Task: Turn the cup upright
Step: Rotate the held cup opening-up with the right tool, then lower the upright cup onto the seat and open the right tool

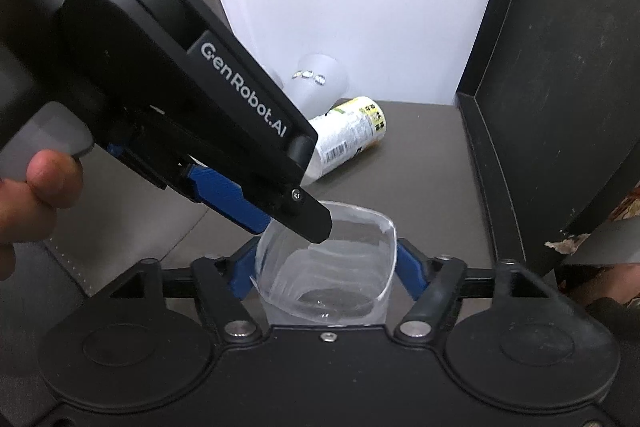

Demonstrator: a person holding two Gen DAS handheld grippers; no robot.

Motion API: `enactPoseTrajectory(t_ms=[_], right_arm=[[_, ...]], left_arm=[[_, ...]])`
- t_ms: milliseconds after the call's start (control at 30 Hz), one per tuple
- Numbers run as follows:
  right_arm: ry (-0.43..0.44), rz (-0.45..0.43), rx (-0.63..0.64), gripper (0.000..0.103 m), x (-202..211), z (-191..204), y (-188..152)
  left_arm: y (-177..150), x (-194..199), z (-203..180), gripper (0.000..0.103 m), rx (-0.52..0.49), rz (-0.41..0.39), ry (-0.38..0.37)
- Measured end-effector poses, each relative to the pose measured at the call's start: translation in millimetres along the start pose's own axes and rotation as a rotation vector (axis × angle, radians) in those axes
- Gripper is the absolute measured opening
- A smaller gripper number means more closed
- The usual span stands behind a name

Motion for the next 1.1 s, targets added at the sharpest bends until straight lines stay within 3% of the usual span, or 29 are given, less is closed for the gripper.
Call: enactPoseTrajectory(t_ms=[200,667,833,1100], right_arm=[[0.010,0.055,-0.004,0.082,-14,-2,3],[0.024,0.059,-0.118,0.093,-10,-20,9],[0.085,0.076,-0.191,0.096,-6,-30,13],[0.158,0.089,-0.248,0.103,7,-27,18]], left_arm=[[-2,3,5,0.038,0.023,0.000,0.002],[2,35,1,0.041,0.015,-0.045,0.031],[5,54,-3,0.043,0.003,-0.075,0.047],[1,81,-4,0.059,0.022,-0.103,0.098]])
Point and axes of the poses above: each gripper's, at about its wrist camera, not at the fingertips, and x roughly against the way its jaws point, z to its left, y to its top, the point moved 1 cm from there along -x, roughly the way its jaws point, and after that the axes turned 10 degrees about -x, right-handed, at the moved point
